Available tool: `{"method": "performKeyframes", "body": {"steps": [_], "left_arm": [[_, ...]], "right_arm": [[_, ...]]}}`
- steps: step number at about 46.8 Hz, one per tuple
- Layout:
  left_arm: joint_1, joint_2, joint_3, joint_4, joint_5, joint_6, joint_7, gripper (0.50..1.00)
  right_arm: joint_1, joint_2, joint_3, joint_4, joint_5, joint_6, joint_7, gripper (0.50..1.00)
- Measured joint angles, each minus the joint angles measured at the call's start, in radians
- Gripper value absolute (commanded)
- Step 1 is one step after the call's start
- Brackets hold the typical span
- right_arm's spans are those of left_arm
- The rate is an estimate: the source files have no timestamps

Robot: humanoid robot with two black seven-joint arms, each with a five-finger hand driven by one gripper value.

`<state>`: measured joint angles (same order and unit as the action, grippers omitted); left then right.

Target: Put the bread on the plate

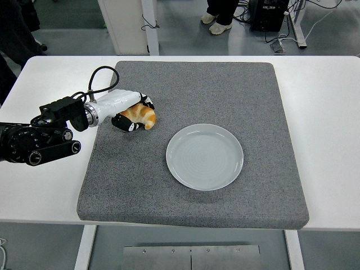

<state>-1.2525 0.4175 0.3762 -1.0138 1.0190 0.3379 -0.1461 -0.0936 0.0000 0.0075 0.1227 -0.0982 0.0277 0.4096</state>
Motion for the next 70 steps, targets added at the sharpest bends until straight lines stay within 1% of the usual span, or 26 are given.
{"method": "performKeyframes", "body": {"steps": [7, 14, 23, 34, 42, 48, 56, 70], "left_arm": [[-0.032, 0.005, -0.014, -0.001, -0.015, -0.007, 0.002, 0.536], [-0.076, 0.016, -0.015, -0.002, -0.028, -0.020, 0.002, 0.536], [-0.160, 0.048, -0.052, -0.002, -0.076, -0.089, 0.001, 0.536], [-0.210, 0.078, -0.117, -0.002, -0.077, -0.152, 0.000, 0.536], [-0.253, 0.087, -0.169, -0.002, -0.077, -0.194, -0.001, 0.537], [-0.268, 0.100, -0.238, -0.002, -0.077, -0.246, -0.001, 0.540], [-0.286, 0.099, -0.306, -0.002, -0.073, -0.297, 0.000, 0.542], [-0.286, 0.077, -0.345, -0.027, -0.067, -0.316, -0.003, 0.546]], "right_arm": [[0.000, 0.000, 0.000, 0.000, 0.000, 0.000, 0.000, 1.000], [0.000, 0.000, 0.000, 0.000, 0.000, 0.000, 0.000, 1.000], [0.000, 0.000, 0.000, 0.000, 0.000, 0.000, 0.000, 1.000], [0.000, 0.000, 0.000, 0.000, 0.000, 0.000, 0.000, 1.000], [0.000, 0.000, 0.000, 0.000, 0.000, 0.000, 0.000, 1.000], [0.000, 0.000, 0.000, 0.000, 0.000, 0.000, 0.000, 1.000], [0.000, 0.000, 0.000, 0.000, 0.000, 0.000, 0.000, 1.000], [0.000, 0.000, 0.000, 0.000, 0.000, 0.000, 0.000, 1.000]]}}
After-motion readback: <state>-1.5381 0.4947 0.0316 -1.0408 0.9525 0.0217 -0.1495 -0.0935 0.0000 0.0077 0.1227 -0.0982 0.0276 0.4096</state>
